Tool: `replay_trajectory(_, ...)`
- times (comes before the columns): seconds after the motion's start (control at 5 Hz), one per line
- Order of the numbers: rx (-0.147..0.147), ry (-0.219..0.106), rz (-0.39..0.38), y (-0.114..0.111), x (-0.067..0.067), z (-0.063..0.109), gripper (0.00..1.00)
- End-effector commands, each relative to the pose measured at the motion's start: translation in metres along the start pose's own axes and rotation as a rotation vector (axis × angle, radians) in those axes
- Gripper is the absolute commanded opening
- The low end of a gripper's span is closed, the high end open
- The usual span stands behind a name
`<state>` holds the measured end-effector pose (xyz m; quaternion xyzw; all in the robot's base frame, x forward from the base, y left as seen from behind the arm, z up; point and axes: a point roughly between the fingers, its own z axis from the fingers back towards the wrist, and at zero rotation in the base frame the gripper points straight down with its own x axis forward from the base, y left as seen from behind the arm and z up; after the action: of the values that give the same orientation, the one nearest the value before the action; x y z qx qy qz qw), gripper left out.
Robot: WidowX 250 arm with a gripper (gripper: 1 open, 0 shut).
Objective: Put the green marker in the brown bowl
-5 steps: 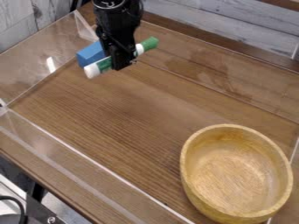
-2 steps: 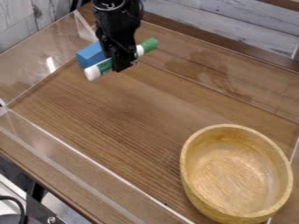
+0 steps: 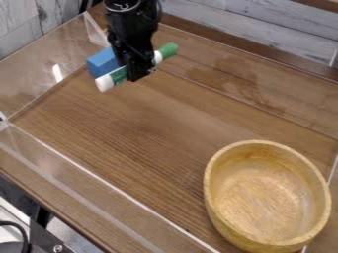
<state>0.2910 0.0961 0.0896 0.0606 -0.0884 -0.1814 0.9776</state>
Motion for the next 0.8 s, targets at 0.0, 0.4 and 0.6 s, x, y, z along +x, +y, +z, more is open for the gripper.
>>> replay_trajectory(0.0,0.05,-0.064,0.021,0.009,0.006,0.023,0.0)
replay_trajectory(0.4,0.04,-0.063,0.038,0.002,0.005,0.028,0.0)
replay_trajectory(0.6,0.038,-0.063,0.048,-0.009,0.004,0.035,0.0)
